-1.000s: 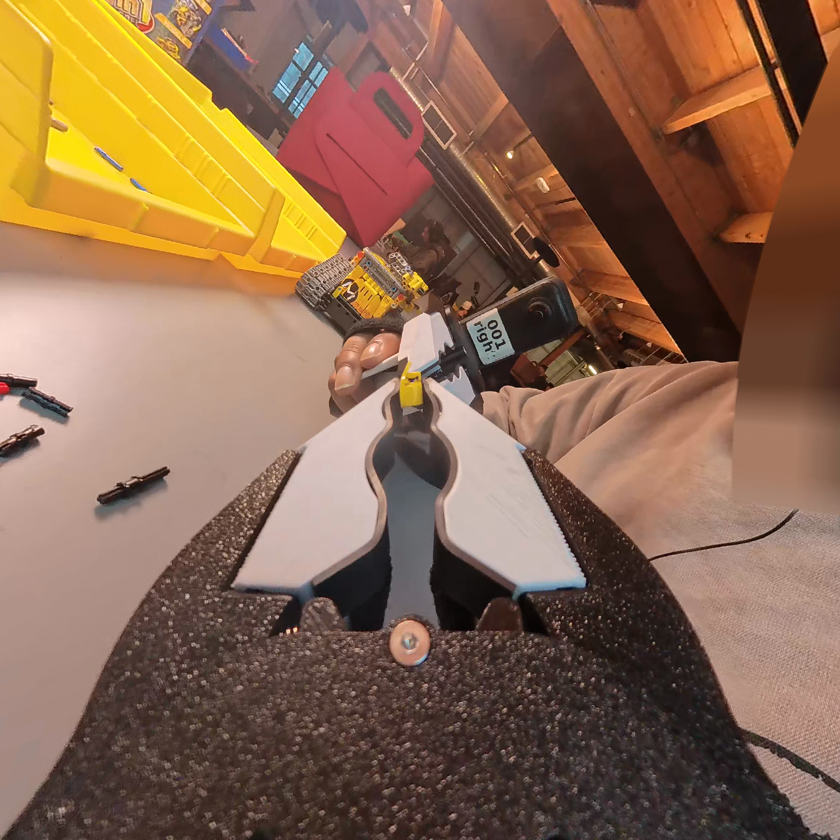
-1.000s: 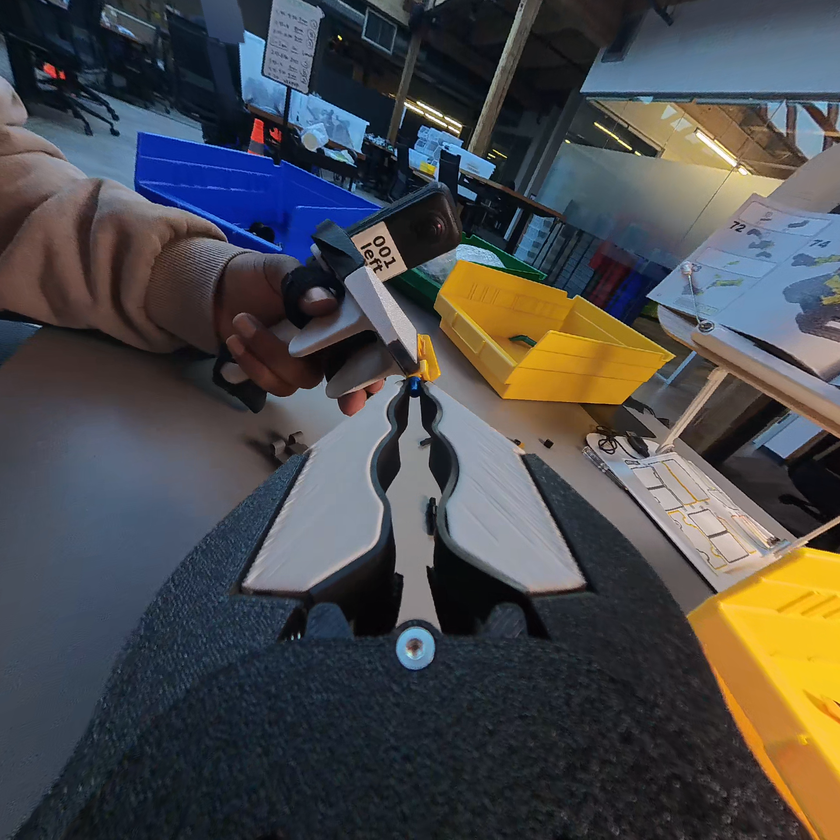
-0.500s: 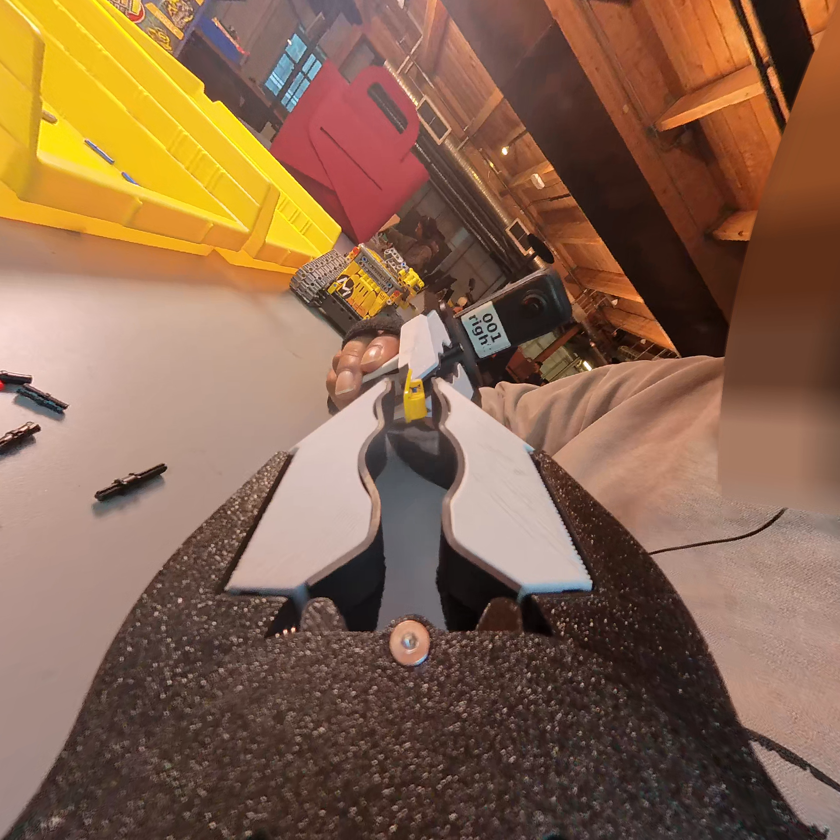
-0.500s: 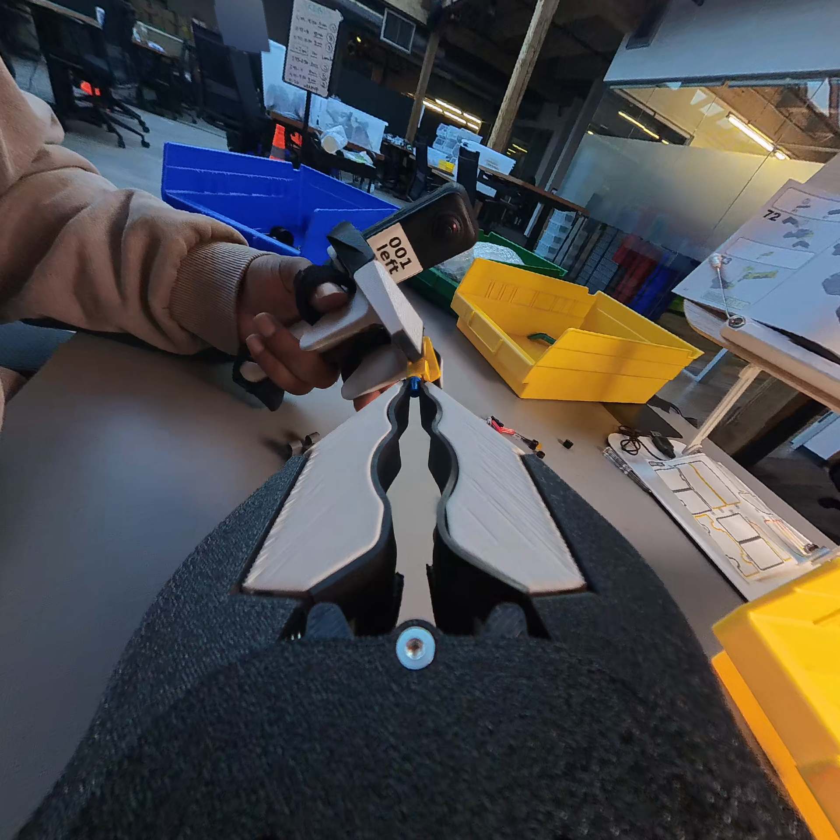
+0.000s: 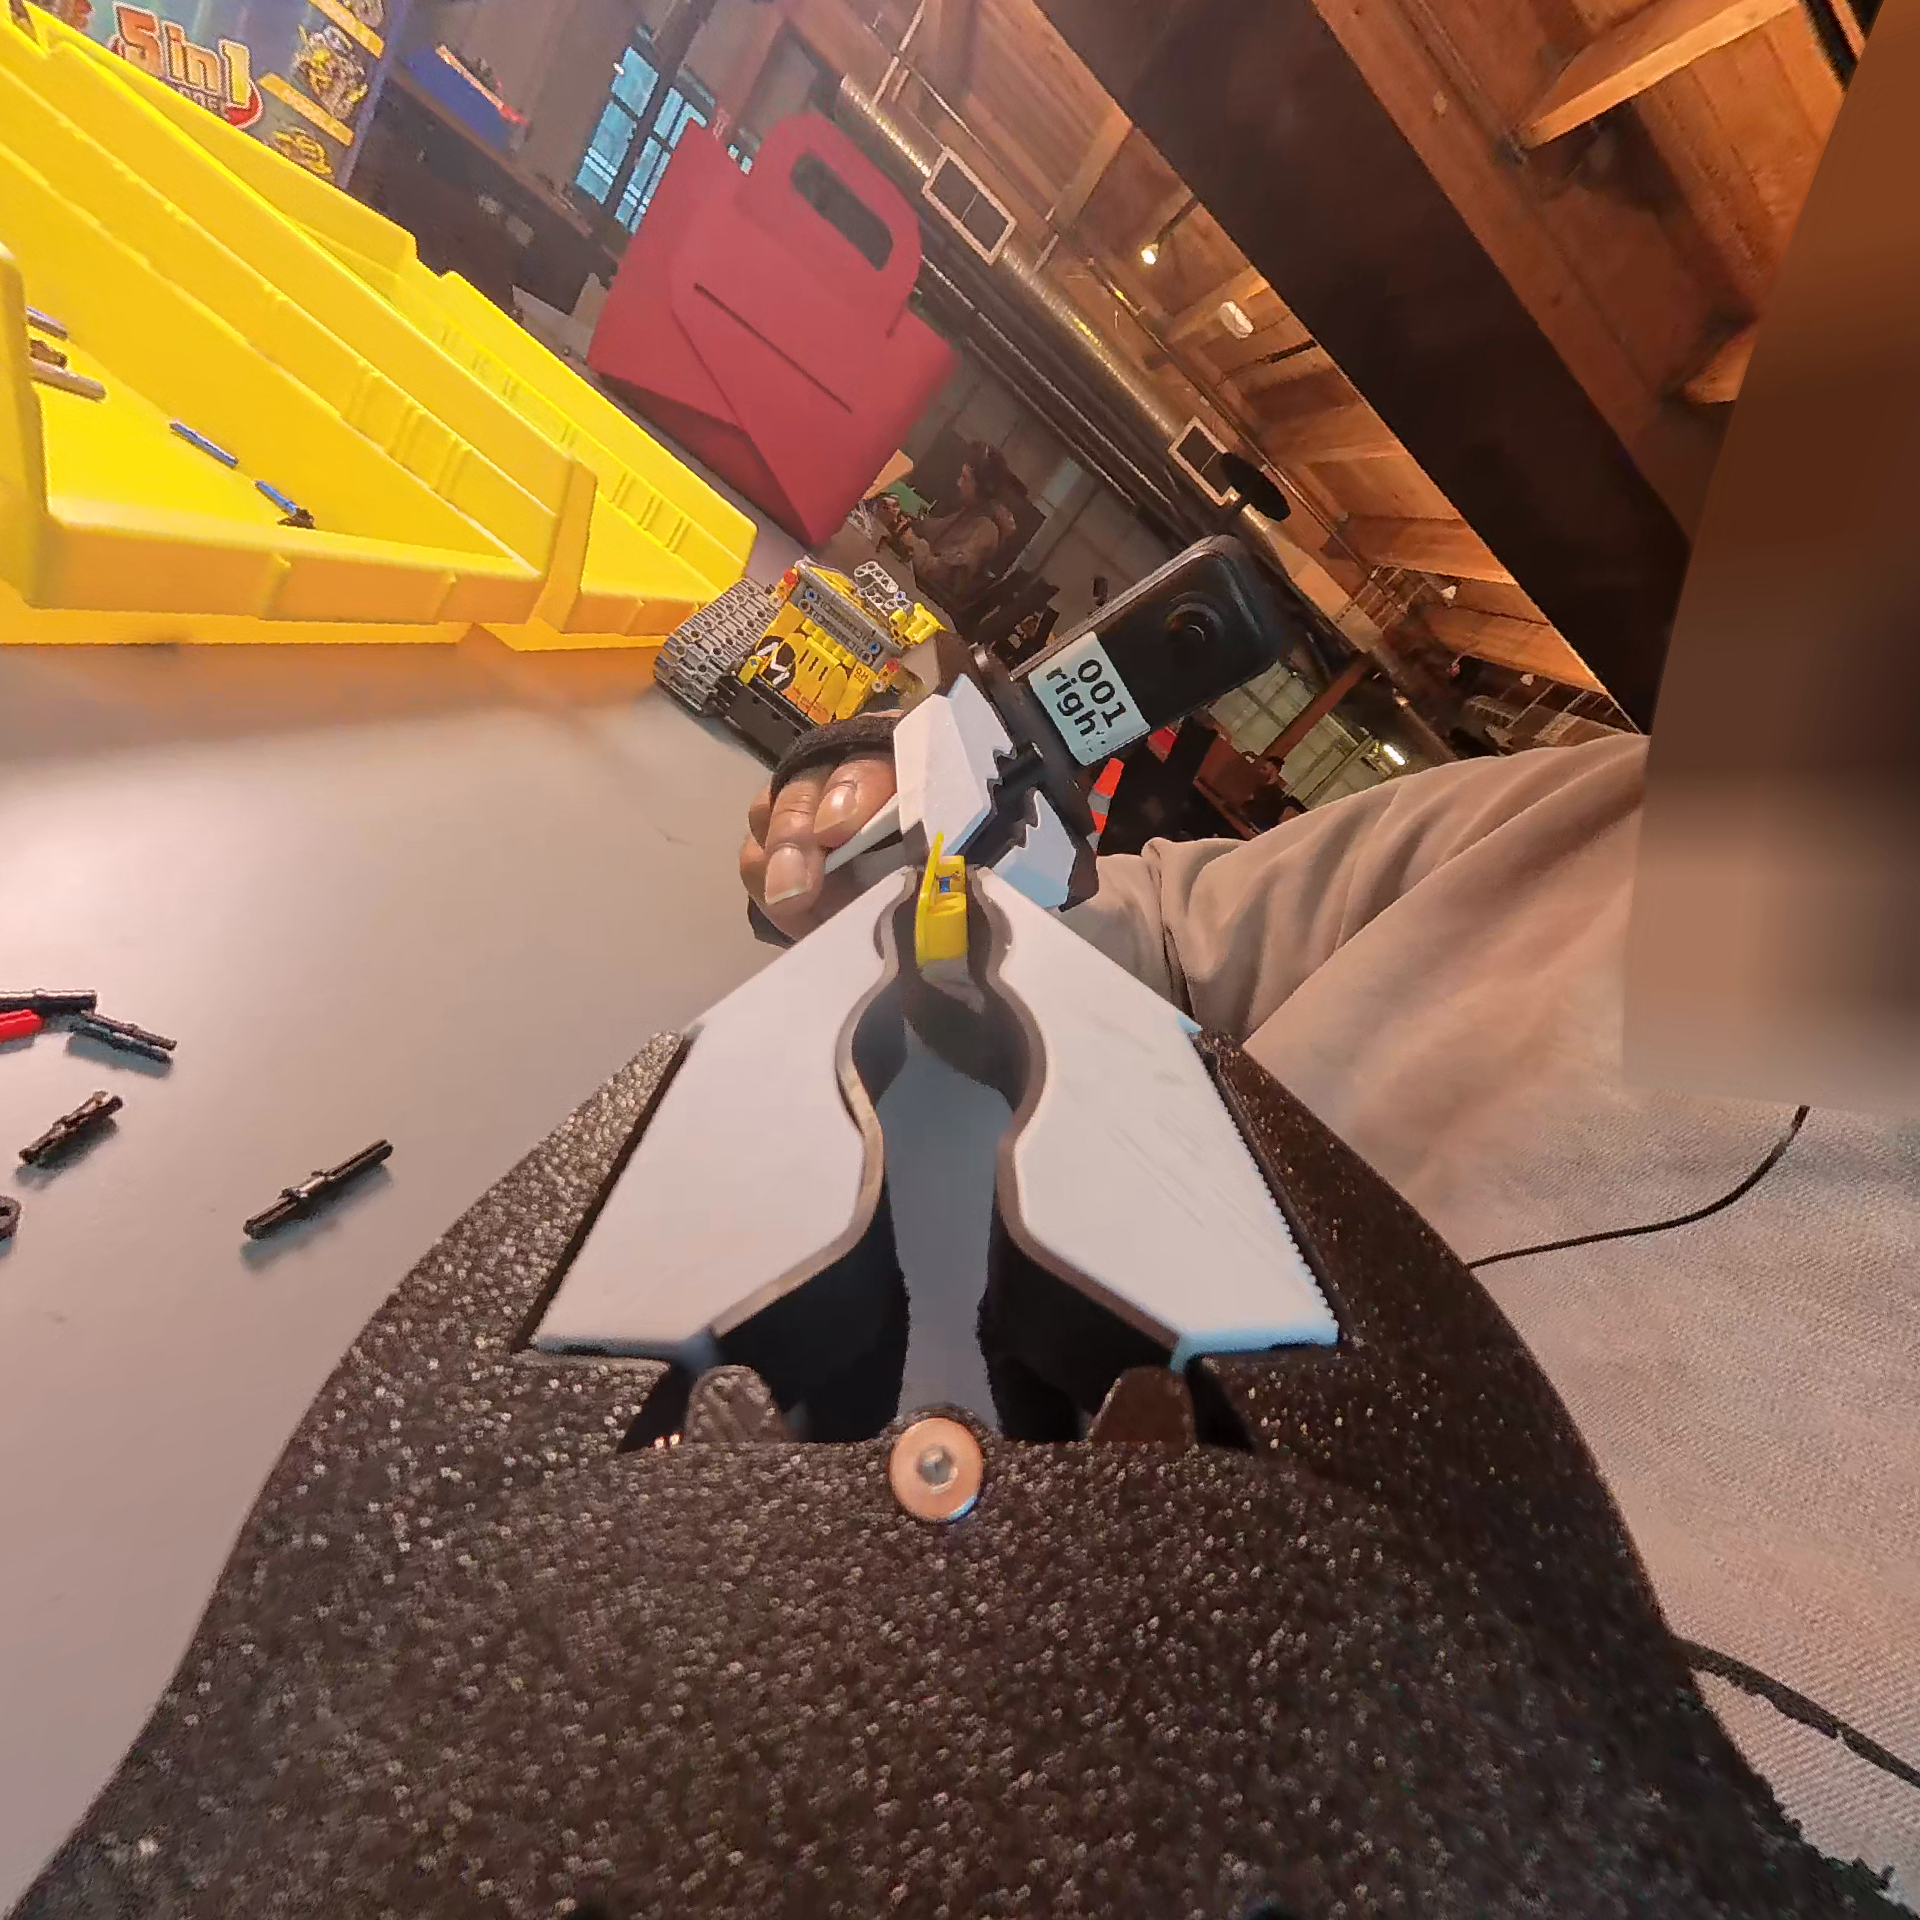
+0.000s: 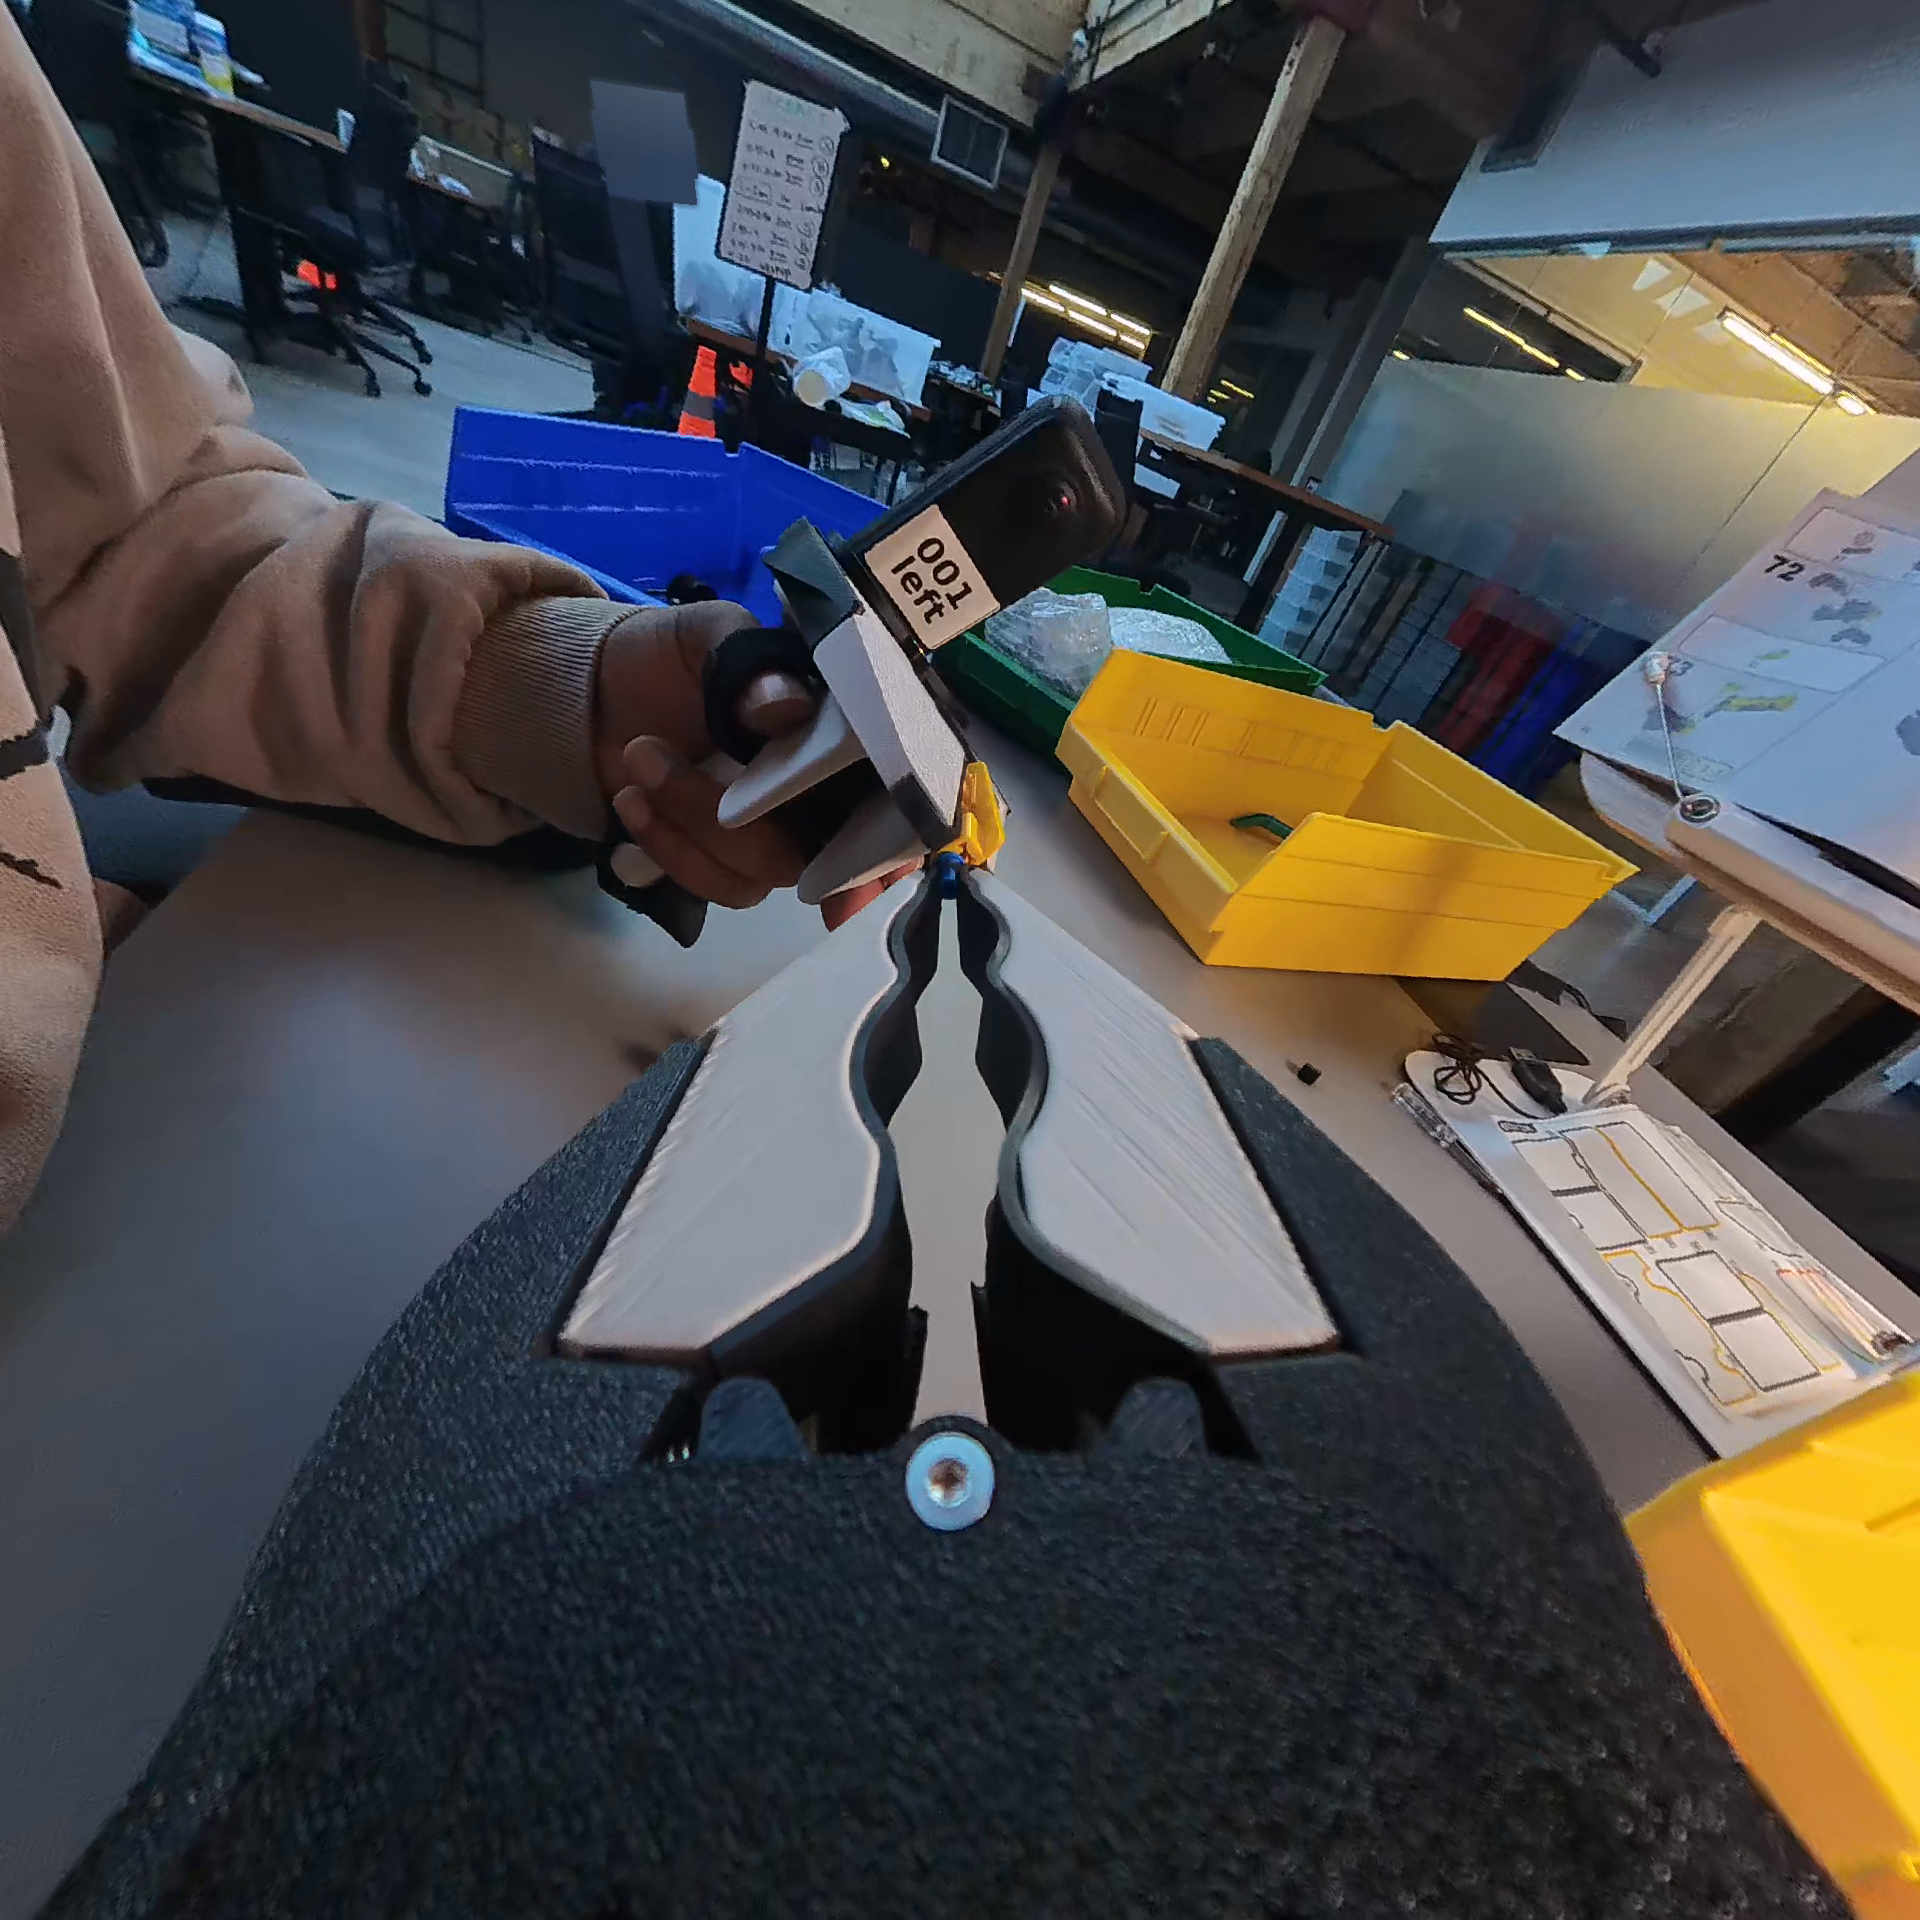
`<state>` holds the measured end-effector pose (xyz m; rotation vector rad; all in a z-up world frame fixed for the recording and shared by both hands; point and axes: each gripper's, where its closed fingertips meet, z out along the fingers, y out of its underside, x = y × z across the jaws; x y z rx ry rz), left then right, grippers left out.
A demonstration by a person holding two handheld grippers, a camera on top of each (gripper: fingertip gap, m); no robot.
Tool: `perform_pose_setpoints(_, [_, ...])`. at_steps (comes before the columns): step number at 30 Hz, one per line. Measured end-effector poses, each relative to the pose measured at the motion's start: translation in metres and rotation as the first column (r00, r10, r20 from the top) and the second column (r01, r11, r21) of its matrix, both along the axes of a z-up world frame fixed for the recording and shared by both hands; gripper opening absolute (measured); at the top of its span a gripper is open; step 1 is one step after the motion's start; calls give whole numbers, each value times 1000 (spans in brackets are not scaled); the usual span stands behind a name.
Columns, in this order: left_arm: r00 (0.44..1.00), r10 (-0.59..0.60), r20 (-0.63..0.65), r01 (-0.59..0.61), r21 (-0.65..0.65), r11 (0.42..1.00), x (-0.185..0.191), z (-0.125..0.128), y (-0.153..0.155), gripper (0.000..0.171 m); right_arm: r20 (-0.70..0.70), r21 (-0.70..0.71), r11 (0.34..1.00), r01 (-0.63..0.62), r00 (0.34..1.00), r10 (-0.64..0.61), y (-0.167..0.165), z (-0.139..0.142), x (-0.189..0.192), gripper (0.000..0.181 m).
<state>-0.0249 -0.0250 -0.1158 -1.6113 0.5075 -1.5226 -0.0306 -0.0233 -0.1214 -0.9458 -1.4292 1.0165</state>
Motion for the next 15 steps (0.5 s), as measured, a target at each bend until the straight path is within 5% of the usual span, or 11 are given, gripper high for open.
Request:
perform_pose_setpoints(4, [996, 47, 75, -47, -5, 999, -15, 11, 6, 8, -4, 6, 1000, 8, 1000, -8, 3, 3, 3, 1])
perform_pose_setpoints(6, [939, 240, 247, -243, -18, 970, -89, 40, 26, 4, -29, -42, 996, 73, 997, -74, 27, 8, 26, 0])
perform_pose_setpoints(8, [958, 282, 55, -286, 114, 951, -85, 30, 20, 6, -3, 4, 994, 108, 994, -108, 34, 4, 34, 0])
perform_pose_setpoints(12, [977, 201, 71, -205, 49, 978, -53, 21, 24, 7, -48, -14, 999, 34, 998, -34, 20, 14, 14, 1])
perform_pose_setpoints(15, [944, 331, -7, -330, 65, 942, -78, 3, 35, 7, -45, -68, 996, 59, 997, -62, 33, 7, 23, 1])
